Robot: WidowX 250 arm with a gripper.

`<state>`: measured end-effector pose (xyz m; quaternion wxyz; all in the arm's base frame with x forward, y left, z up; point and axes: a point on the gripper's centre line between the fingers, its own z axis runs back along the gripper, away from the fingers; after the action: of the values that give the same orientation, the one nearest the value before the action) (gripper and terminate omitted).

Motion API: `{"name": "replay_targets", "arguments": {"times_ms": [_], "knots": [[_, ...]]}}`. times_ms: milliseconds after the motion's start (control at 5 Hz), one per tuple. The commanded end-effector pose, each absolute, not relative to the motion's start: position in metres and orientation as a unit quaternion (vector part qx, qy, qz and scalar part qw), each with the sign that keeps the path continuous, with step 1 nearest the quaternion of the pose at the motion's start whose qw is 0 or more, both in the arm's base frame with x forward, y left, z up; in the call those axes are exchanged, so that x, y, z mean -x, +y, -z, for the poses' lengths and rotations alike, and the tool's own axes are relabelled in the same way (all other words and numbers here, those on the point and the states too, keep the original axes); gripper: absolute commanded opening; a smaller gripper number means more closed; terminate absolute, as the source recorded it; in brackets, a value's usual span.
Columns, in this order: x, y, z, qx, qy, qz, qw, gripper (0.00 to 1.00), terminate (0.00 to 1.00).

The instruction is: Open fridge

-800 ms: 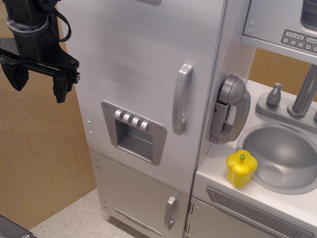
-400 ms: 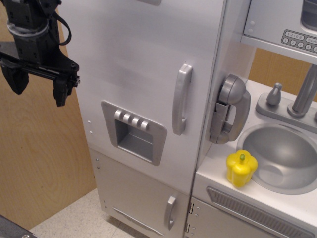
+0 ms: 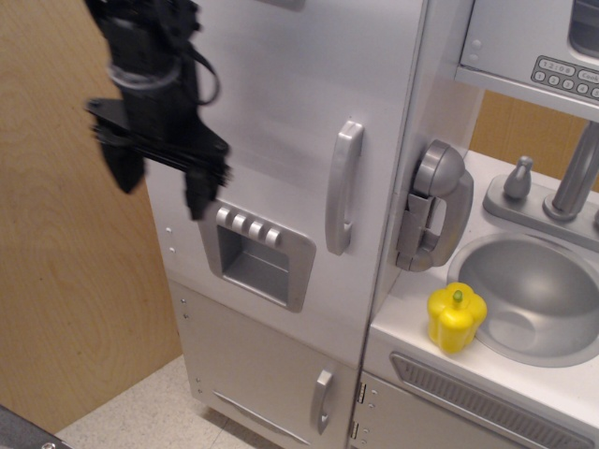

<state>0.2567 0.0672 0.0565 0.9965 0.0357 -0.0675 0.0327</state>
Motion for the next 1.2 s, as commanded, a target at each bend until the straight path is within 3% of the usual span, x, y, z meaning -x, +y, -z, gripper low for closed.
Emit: {"name": "replay_targets", "arguments": {"times_ms": [0,200,400,800,1000], "knots": [[-0.278,0.015,-0.067,-0.022,-0.124,0.009,0.992,1.00,0.00],[-0.285,-0.009,-0.071,-0.034,-0.164,0.013,0.986,1.00,0.00],[-0.297,-0.025,-0.079,-0.029,-0.177,0.010,0.984,1.00,0.00],[-0.324,-0.029,-0.081,-0.043,-0.220,-0.025,0.974,1.00,0.00],[-0.333,-0.027,-0.076,-0.048,-0.217,-0.031,0.975,1.00,0.00]]}}
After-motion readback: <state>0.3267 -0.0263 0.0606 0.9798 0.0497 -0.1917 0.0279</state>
